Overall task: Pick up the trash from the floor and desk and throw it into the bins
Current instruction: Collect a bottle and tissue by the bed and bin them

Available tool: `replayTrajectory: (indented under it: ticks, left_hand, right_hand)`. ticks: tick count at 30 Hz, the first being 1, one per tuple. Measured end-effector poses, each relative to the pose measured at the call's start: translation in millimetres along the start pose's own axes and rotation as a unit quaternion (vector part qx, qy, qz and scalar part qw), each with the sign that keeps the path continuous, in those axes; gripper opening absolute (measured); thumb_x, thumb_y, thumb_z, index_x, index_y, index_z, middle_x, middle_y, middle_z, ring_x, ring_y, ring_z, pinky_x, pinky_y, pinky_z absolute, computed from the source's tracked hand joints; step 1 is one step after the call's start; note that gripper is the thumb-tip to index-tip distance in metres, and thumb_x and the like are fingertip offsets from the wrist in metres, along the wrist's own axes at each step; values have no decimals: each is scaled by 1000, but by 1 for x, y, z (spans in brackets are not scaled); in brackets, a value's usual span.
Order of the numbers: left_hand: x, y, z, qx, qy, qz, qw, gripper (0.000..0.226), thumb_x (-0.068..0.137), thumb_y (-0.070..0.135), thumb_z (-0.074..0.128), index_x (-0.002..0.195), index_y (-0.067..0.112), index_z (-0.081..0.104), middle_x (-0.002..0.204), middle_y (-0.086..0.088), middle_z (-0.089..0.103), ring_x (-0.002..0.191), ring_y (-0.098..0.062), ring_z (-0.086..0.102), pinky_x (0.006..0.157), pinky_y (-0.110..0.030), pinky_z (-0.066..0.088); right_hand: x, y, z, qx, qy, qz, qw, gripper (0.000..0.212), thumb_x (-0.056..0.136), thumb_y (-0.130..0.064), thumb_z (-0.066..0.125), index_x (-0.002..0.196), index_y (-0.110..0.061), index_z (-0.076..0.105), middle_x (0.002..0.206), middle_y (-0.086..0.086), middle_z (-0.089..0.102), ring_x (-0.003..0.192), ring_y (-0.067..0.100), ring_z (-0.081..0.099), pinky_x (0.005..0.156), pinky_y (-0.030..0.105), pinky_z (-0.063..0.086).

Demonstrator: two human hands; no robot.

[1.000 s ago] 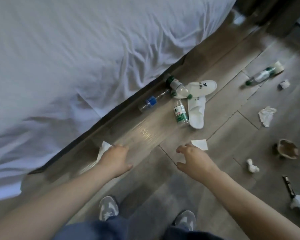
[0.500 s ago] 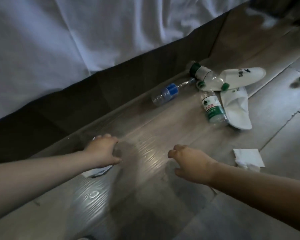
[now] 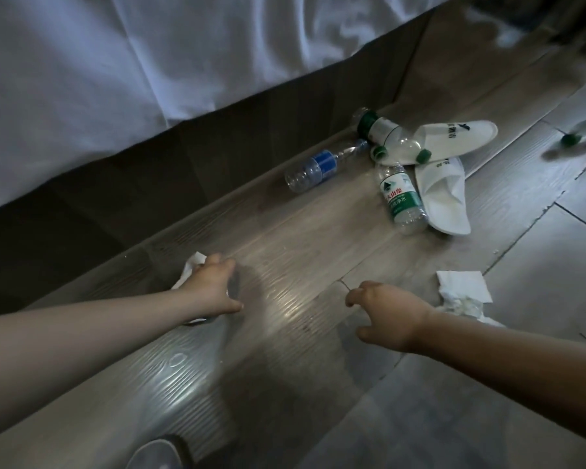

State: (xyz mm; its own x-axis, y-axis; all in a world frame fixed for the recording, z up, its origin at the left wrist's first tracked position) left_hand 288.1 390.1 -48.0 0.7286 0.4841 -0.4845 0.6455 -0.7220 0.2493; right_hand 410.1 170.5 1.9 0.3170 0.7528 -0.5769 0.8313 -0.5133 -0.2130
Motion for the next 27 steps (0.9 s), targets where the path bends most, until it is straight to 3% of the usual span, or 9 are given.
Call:
replayTrajectory:
  ticks: [5,8,13,17,20,24,27]
  left_hand:
    - [0,64,4,-110,-15,91,990,88,59,43,73,137,19,41,134,-5,41,123,-20,47,95,-21,38]
    - [0,121,5,-239,-17,136,961,69,68,31,78,131,23,49,131,0,51,112,-12,58,94,-30,50]
    - [9,173,-1,-168,-7,197,966,42,77,26,74,116,17,60,117,3,55,101,-10,58,84,-27,52]
    - [22,161,1,-109,-10,175,979,46,77,31,73,118,20,58,120,2,57,101,-12,58,78,-23,45]
    - [26,141,-2,-67,-16,142,988,46,78,33,73,119,17,59,119,-1,58,104,-16,58,76,-20,39]
    - [26,119,-4,-54,-27,115,992,45,77,33,73,117,18,60,118,-1,60,103,-16,58,78,-23,44]
    - [27,113,-3,-52,-30,110,992,48,75,31,75,118,18,58,119,-1,59,102,-16,57,81,-25,46]
  right_hand:
    - [-6,32,2,8,6,48,999,50,87,-37,59,133,-20,49,130,4,51,116,22,54,88,28,44]
    - [-15,68,6,8,-5,112,994,50,86,-35,61,133,-19,49,131,6,52,116,24,55,89,29,45]
    - [-29,99,15,28,-16,182,983,52,88,-34,60,135,-18,46,132,7,52,119,23,52,81,26,39]
    - [-12,82,18,57,25,126,990,70,82,-35,65,142,-18,34,138,10,43,122,30,50,93,31,43]
    - [3,55,18,69,59,41,995,86,80,-36,67,150,-24,18,149,10,27,135,32,34,106,37,37]
    - [18,14,30,-65,60,-92,992,96,84,-38,68,152,-32,1,160,8,-6,147,33,-5,117,48,18]
    - [25,10,50,-152,29,-103,983,87,87,-43,64,153,-26,9,160,13,-3,146,39,-9,118,55,8]
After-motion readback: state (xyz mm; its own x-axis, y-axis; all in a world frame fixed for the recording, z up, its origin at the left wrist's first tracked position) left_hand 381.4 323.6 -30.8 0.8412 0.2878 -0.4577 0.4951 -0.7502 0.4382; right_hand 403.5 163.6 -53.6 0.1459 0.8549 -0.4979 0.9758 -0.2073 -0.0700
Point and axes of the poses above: each hand's wrist, its own x-axis towards the middle knuckle, its own z-axis out of the palm, y = z × x, the point moved 9 cm from there along x, towards the middle knuckle
